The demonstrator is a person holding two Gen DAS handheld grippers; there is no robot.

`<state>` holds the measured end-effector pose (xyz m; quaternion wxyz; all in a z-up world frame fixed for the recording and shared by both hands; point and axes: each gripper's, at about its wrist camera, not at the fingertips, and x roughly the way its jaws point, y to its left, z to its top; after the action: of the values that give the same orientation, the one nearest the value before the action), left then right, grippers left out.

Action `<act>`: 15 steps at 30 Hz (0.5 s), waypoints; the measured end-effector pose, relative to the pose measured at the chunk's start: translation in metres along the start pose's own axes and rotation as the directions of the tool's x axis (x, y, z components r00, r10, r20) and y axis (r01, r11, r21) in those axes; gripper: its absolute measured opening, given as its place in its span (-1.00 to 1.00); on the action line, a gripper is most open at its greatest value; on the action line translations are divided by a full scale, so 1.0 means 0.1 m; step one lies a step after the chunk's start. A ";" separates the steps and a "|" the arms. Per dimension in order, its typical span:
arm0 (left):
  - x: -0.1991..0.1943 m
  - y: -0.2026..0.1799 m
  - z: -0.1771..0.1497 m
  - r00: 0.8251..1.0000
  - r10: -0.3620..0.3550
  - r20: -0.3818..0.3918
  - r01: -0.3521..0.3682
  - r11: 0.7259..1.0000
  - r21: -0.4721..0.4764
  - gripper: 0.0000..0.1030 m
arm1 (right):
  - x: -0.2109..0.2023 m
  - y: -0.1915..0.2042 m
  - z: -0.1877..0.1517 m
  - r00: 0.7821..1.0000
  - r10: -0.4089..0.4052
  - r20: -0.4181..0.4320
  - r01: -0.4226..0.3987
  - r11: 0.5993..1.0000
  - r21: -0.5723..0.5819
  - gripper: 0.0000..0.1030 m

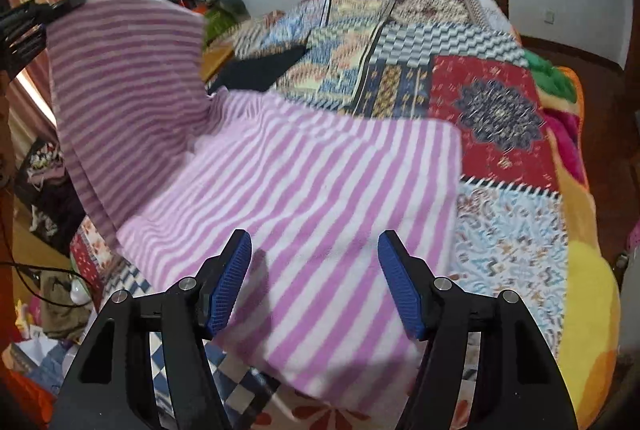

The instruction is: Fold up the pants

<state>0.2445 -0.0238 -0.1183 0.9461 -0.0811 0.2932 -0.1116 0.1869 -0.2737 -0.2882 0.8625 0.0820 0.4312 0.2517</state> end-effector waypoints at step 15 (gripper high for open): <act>1.08 -2.05 -1.59 0.852 -0.185 -0.490 0.375 0.868 0.324 -0.83 | -0.90 -0.79 -0.42 0.978 -0.169 0.118 0.140 0.965 0.221 0.21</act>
<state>0.2067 -0.2627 -0.2609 0.8223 0.1029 0.4552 -0.3257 0.1378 -0.3906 -0.2788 0.8933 0.1560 0.4009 0.1301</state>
